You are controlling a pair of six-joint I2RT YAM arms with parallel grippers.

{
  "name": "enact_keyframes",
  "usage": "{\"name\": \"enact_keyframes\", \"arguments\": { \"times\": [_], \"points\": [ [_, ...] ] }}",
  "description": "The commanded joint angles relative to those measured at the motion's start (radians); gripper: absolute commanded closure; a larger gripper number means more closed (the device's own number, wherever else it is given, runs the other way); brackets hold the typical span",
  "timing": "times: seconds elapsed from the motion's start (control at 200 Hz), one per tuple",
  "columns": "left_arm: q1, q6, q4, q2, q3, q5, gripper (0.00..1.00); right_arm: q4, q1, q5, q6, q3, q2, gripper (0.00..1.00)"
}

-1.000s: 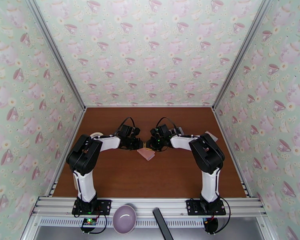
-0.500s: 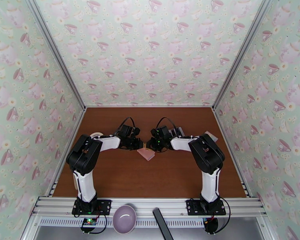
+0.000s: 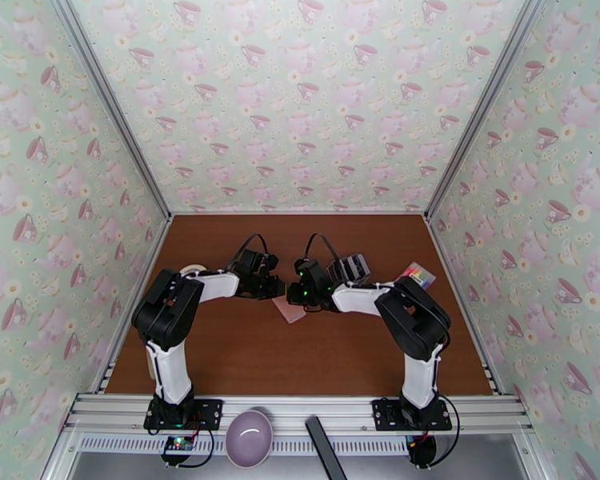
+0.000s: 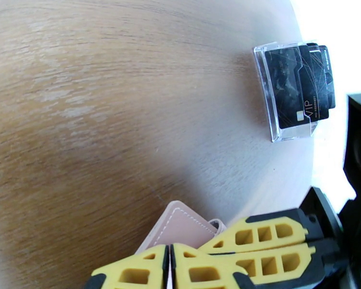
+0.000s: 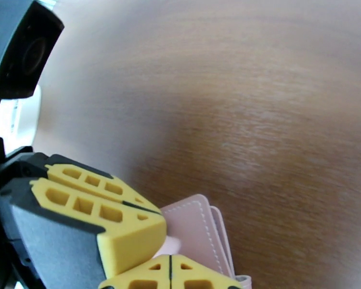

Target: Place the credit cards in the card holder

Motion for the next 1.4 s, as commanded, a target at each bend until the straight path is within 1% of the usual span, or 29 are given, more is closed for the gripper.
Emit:
{"name": "enact_keyframes", "arguments": {
  "times": [0.0, 0.085, 0.095, 0.205, 0.366, 0.516, 0.616, 0.876, 1.012, 1.147, 1.397],
  "points": [
    [0.006, -0.012, -0.032, 0.054, -0.035, -0.105, 0.88, 0.022, 0.063, 0.086, 0.005, -0.127, 0.019, 0.93],
    [0.007, -0.012, -0.03, 0.054, -0.035, -0.104, 0.88, 0.141, 0.064, 0.091, 0.038, -0.2, -0.01, 0.91],
    [0.008, -0.012, -0.03, 0.054, -0.057, -0.104, 0.88, 0.151, 0.063, 0.093, 0.039, -0.205, -0.015, 0.91],
    [0.008, -0.014, -0.026, 0.058, -0.068, -0.103, 0.88, 0.213, 0.06, 0.075, 0.064, -0.232, -0.052, 0.9],
    [0.007, -0.016, -0.021, 0.056, -0.068, -0.1, 0.88, 0.257, 0.059, 0.037, 0.106, -0.245, -0.073, 0.89],
    [0.006, -0.017, -0.019, 0.057, -0.068, -0.095, 0.88, 0.308, 0.059, 0.023, 0.107, -0.263, -0.06, 0.89],
    [0.006, -0.017, -0.018, 0.056, -0.069, -0.098, 0.87, 0.288, 0.062, 0.051, 0.091, -0.262, -0.065, 0.9],
    [0.005, -0.025, -0.011, 0.062, -0.068, -0.091, 0.88, 0.24, 0.106, 0.157, 0.011, -0.257, -0.05, 0.9],
    [0.002, -0.026, -0.007, 0.067, -0.069, -0.09, 0.88, 0.235, 0.155, 0.247, -0.018, -0.257, -0.036, 0.9],
    [0.001, -0.031, -0.003, 0.073, -0.068, -0.087, 0.88, 0.212, 0.186, 0.351, -0.006, -0.255, -0.029, 0.91],
    [0.001, -0.034, 0.0, 0.07, -0.069, -0.088, 0.88, 0.047, 0.257, 0.541, 0.029, -0.181, 0.003, 0.93]
  ]
}}
